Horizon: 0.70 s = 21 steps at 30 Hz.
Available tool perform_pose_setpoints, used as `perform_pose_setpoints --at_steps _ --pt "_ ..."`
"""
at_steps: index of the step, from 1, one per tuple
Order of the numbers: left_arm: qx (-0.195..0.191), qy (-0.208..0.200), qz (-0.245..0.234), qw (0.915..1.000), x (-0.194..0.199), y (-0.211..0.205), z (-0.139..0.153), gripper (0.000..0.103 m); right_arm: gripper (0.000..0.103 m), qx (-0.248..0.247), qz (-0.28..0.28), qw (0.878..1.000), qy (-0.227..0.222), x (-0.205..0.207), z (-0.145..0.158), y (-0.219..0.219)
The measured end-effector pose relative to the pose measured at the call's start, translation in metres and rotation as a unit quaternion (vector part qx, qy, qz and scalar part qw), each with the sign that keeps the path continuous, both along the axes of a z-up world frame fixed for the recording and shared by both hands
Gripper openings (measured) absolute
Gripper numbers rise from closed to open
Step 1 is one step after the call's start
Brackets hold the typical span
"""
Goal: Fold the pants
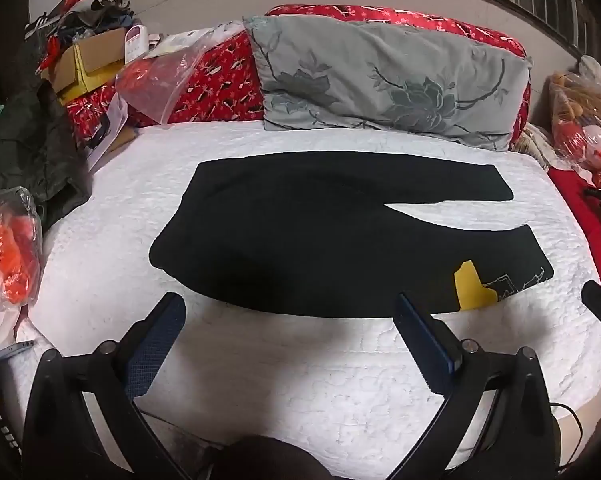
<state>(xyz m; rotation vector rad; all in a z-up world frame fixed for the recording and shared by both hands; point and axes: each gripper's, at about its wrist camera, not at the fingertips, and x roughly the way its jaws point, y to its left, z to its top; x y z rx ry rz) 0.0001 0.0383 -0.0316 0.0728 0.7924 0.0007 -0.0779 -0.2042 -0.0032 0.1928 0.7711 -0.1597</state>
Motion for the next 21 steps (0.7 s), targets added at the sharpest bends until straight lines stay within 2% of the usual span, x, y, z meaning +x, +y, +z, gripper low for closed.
perform_pose_setpoints --at_steps 21 --pt "0.0 -0.006 0.005 1.0 0.01 -0.017 0.008 0.103 0.103 0.0 0.003 1.0 -0.002 0.002 0.0 0.002"
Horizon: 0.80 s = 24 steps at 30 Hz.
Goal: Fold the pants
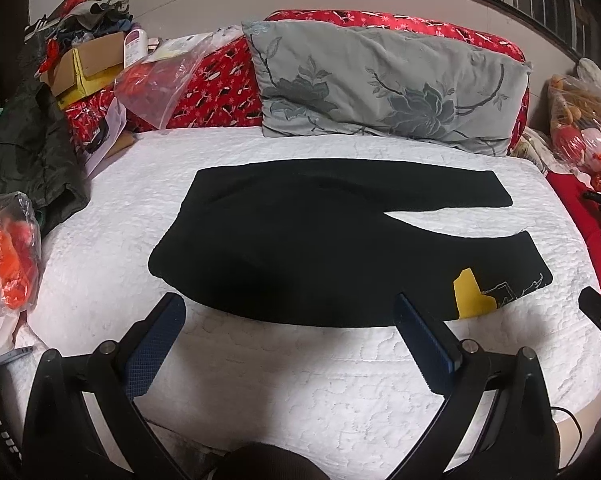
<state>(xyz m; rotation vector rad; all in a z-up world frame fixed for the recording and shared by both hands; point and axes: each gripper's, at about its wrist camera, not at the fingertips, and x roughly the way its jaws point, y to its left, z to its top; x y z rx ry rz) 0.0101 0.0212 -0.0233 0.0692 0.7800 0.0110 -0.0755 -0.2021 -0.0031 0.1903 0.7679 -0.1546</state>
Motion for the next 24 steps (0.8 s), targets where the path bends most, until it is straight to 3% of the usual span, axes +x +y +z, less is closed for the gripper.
perform_pose_setpoints --at_steps 24 --pt "-0.003 0.012 -0.003 0.9999 0.0038 -0.0076 -0.0063 0.103 0.103 0.006 0.002 1.0 0.008 -0.0007 -0.0069 0.0001"
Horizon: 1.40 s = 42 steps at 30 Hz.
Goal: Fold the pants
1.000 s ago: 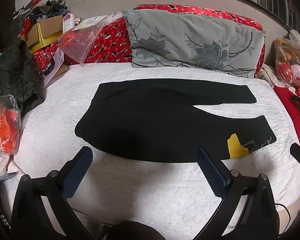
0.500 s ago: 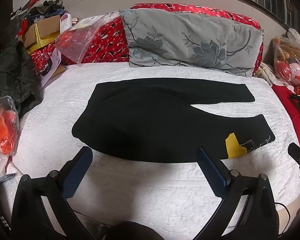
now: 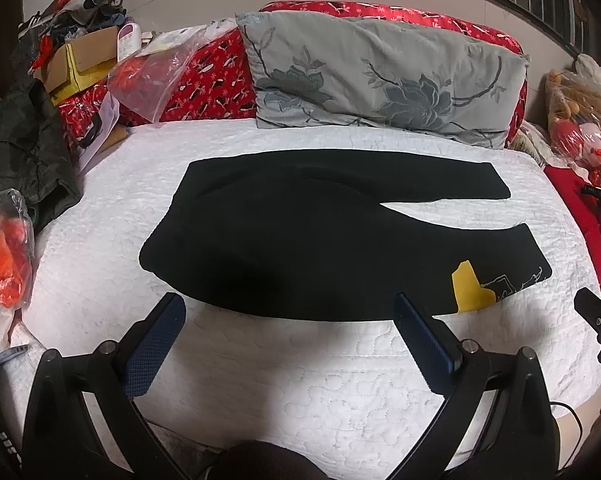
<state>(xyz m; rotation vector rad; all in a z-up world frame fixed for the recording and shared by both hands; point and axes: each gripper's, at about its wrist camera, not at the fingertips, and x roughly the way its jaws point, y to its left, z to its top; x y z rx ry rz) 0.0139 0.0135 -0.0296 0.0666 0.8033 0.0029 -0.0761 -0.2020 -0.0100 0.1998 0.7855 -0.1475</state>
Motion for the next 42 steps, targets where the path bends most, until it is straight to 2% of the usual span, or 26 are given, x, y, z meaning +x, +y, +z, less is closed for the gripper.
perform_pose_setpoints --at_steps 1,23,42 --pt "0.004 -0.003 0.014 0.9999 0.001 0.0 0.0 0.103 0.103 0.001 0.0 1.0 0.0 0.0 0.0 0.0" --pt "0.0 0.007 0.011 0.9999 0.006 -0.005 -0.004 0.103 0.103 0.005 -0.001 1.0 0.006 0.003 -0.003 -0.002" --pt "0.001 0.028 0.015 0.9995 0.029 -0.005 -0.011 0.103 0.103 0.015 0.002 1.0 0.021 0.023 -0.012 -0.007"
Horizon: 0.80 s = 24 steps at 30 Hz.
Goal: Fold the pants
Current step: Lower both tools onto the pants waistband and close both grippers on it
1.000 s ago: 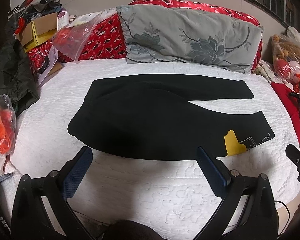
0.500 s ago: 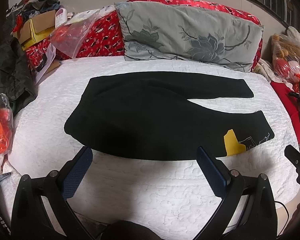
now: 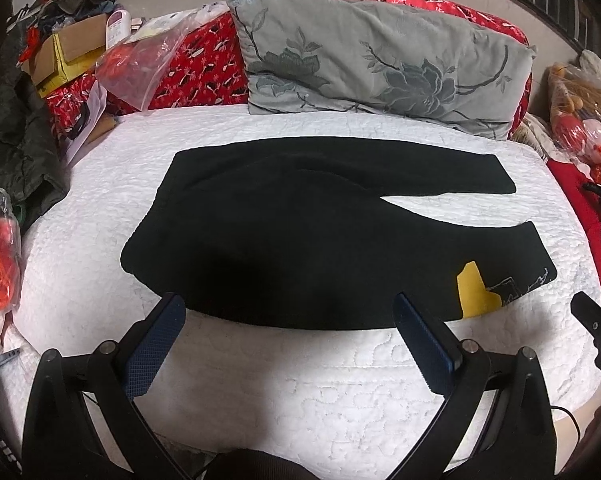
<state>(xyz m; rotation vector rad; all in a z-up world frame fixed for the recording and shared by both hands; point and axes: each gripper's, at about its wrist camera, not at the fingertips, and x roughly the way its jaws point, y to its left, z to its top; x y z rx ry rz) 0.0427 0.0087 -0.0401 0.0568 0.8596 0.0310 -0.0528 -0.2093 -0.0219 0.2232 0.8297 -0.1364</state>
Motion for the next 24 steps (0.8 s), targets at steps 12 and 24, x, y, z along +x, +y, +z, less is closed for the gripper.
perform_pose_setpoints --at_steps 12,24 --pt "-0.012 0.056 0.01 0.9983 0.087 0.048 0.02 0.103 0.103 0.04 -0.019 0.999 -0.004 0.073 0.015 -0.067" --pt "-0.121 0.175 0.101 0.972 0.23 0.179 0.009 0.103 0.103 0.061 -0.009 0.996 0.058 0.219 -0.028 -0.125"
